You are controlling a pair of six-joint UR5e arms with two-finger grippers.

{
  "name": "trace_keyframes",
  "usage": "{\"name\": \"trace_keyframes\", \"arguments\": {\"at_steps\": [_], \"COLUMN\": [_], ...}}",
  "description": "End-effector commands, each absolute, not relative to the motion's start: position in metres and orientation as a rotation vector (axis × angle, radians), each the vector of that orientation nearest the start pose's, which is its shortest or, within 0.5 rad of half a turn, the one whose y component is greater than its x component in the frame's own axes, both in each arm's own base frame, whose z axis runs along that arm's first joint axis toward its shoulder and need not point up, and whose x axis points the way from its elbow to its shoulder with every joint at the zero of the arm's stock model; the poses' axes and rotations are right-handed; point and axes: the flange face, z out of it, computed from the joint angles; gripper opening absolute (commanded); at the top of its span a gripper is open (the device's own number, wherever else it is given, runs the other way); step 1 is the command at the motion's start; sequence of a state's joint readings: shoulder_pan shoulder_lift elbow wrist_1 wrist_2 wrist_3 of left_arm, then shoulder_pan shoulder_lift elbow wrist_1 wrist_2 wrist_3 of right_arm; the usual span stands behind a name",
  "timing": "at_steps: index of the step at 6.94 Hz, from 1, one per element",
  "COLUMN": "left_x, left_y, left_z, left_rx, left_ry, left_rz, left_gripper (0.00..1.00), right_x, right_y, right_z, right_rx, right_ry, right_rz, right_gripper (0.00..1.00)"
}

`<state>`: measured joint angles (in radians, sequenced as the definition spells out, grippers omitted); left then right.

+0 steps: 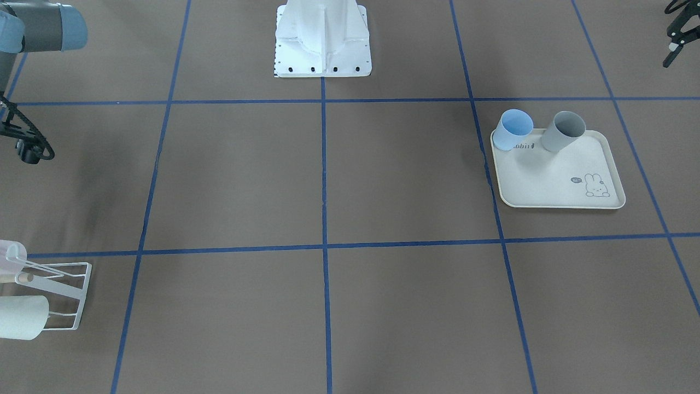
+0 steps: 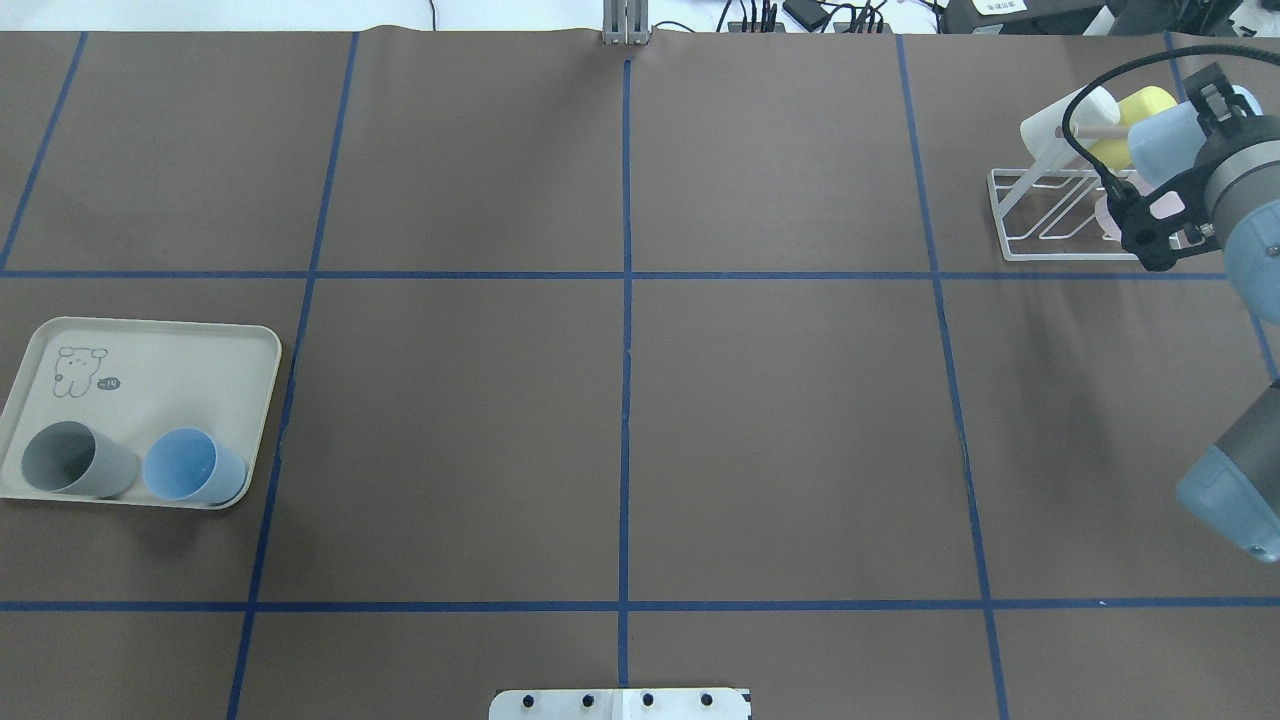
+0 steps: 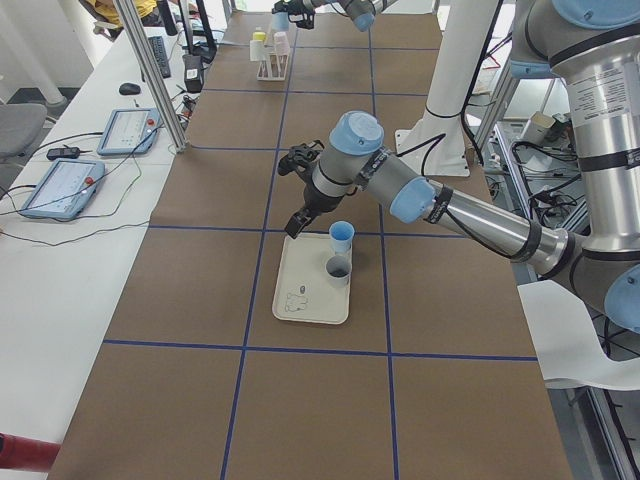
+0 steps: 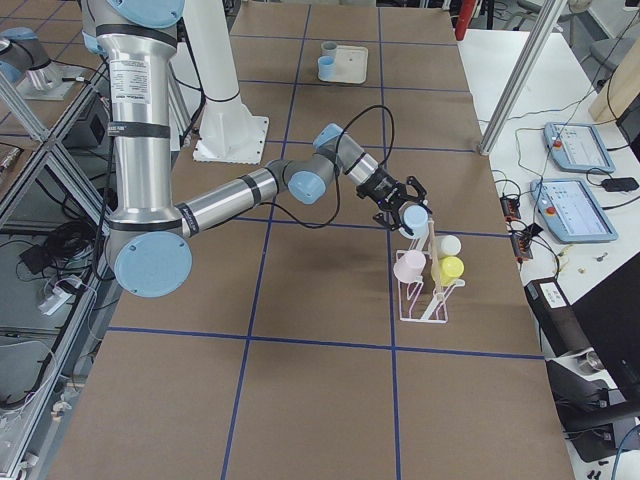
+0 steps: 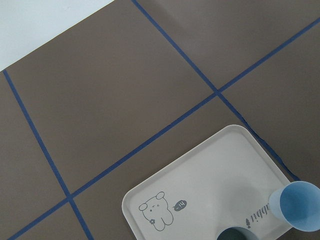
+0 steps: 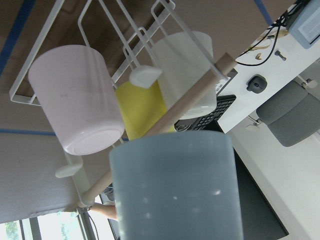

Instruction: Transfer IKEA cup to right arm and place on rack

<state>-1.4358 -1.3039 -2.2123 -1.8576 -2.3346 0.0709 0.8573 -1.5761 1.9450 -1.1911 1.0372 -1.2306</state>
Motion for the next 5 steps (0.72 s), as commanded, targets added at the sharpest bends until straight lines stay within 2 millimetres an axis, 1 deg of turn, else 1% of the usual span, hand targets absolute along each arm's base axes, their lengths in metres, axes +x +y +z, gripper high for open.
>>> {"name": "trace_keyframes", "arguments": {"at_steps": [1, 3, 4, 5], "left_x": [-0.013, -0.013, -0.013, -0.013], "left_y": [-0.381, -0.381, -0.381, -0.381], "left_z": [0.424, 0.425, 0.425, 0.425], "left_rx": [0.609, 0.608, 0.606, 0.608], "left_ry": [0.76, 0.76, 0.76, 0.76], "left_rz": [0.442, 0.441, 0.441, 0.441], "left_gripper": [1.0, 1.0, 1.0, 1.0], "right_x": [-0.203, -0.209, -0.212, -0.218], "right_y": [-0.486, -0.491, -0.493, -0.499], "right_z": [0.448, 0.457, 0.459, 0.458], "right_rx": [0.646, 0.617, 0.613, 0.612], "right_ry": [0.771, 0.798, 0.8, 0.804], "right_rz": [-1.615, -1.618, -1.623, -1.63], "right_gripper": [0.0, 0.0, 0.0, 0.0]}}
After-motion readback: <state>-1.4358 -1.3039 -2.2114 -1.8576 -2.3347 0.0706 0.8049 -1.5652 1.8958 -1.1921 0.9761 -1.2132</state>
